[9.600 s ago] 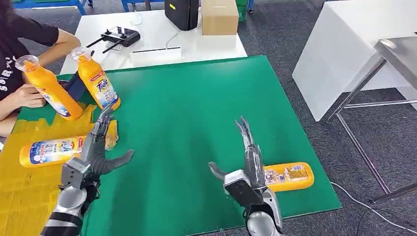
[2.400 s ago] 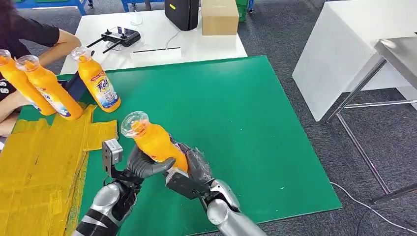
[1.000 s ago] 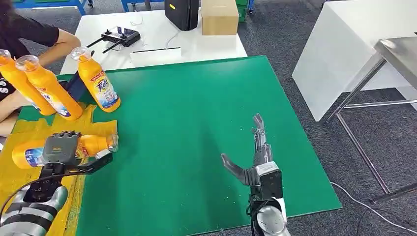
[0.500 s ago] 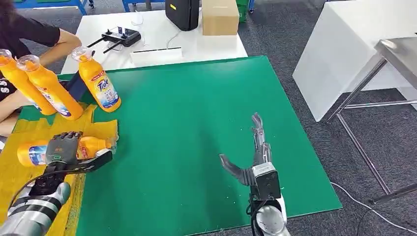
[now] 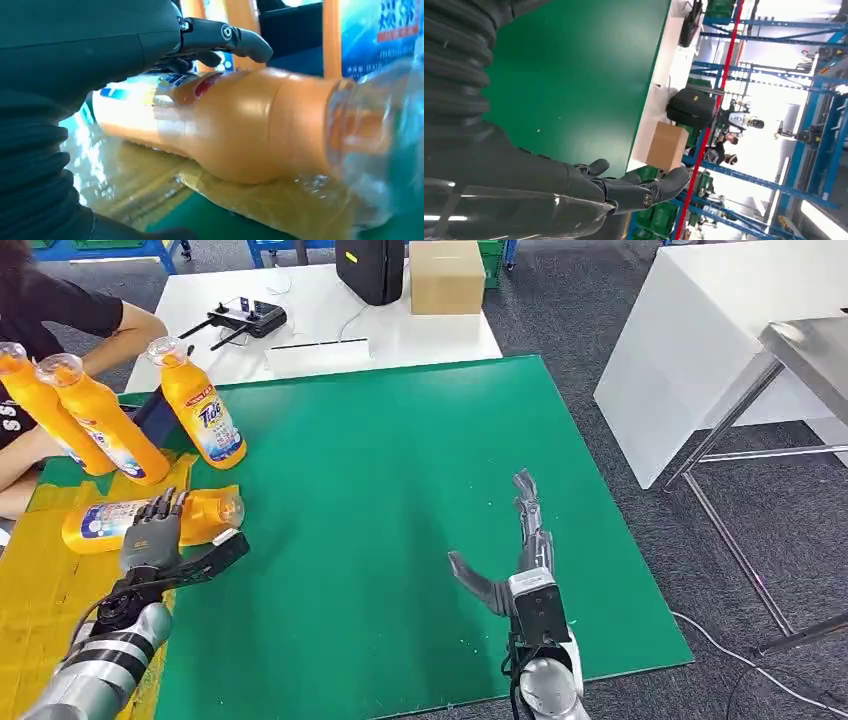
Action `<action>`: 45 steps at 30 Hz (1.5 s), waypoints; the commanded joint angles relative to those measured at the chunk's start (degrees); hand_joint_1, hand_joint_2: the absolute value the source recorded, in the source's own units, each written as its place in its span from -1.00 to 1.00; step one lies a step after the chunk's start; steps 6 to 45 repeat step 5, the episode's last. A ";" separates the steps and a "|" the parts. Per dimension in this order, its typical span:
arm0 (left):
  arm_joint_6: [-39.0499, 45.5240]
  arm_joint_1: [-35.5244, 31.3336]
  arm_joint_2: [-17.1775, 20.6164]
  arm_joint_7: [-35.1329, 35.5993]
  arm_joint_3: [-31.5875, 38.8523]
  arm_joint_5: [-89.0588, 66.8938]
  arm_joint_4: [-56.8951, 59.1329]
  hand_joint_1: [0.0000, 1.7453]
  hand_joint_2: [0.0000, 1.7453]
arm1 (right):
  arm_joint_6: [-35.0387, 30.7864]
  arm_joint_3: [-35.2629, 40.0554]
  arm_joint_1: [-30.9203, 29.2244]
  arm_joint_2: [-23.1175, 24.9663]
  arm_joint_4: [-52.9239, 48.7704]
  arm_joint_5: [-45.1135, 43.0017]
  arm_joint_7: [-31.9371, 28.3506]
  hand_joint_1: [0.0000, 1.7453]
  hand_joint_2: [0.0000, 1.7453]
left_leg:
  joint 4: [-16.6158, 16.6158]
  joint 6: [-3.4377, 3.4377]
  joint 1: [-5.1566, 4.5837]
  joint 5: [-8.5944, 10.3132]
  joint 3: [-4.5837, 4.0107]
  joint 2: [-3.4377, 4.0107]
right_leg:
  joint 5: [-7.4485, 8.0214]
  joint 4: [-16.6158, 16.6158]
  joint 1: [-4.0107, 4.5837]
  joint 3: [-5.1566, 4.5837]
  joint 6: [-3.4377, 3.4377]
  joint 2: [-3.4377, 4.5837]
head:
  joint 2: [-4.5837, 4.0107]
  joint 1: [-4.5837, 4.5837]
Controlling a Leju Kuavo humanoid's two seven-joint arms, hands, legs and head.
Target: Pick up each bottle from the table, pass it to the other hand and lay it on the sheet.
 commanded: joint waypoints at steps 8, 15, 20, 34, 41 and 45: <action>5.85 9.70 -6.28 -7.61 6.20 11.04 -14.83 -1.00 1.00 | -0.77 -0.86 1.74 -2.19 -1.41 -0.45 1.13 -1.00 1.00 | -0.02 -0.04 0.05 -0.06 0.05 -0.16 | -0.06 -0.07 0.03 0.09 0.00 0.02 | 0.00 0.00; 5.85 9.70 -6.28 -7.61 6.20 11.04 -14.83 -1.00 1.00 | -0.77 -0.86 1.74 -2.19 -1.41 -0.45 1.13 -1.00 1.00 | -0.02 -0.04 0.05 -0.06 0.05 -0.16 | -0.06 -0.07 0.03 0.09 0.00 0.02 | 0.00 0.00; 5.85 9.70 -6.28 -7.61 6.20 11.04 -14.83 -1.00 1.00 | -0.77 -0.86 1.74 -2.19 -1.41 -0.45 1.13 -1.00 1.00 | -0.02 -0.04 0.05 -0.06 0.05 -0.16 | -0.06 -0.07 0.03 0.09 0.00 0.02 | 0.00 0.00; 5.85 9.70 -6.28 -7.61 6.20 11.04 -14.83 -1.00 1.00 | -0.77 -0.86 1.74 -2.19 -1.41 -0.45 1.13 -1.00 1.00 | -0.02 -0.04 0.05 -0.06 0.05 -0.16 | -0.06 -0.07 0.03 0.09 0.00 0.02 | 0.00 0.00; 5.85 9.70 -6.28 -7.61 6.20 11.04 -14.83 -1.00 1.00 | -0.77 -0.86 1.74 -2.19 -1.41 -0.45 1.13 -1.00 1.00 | -0.02 -0.04 0.05 -0.06 0.05 -0.16 | -0.06 -0.07 0.03 0.09 0.00 0.02 | 0.00 0.00; 5.85 9.70 -6.28 -7.61 6.20 11.04 -14.83 -1.00 1.00 | -0.77 -0.86 1.74 -2.19 -1.41 -0.45 1.13 -1.00 1.00 | -0.02 -0.04 0.05 -0.06 0.05 -0.16 | -0.06 -0.07 0.03 0.09 0.00 0.02 | 0.00 0.00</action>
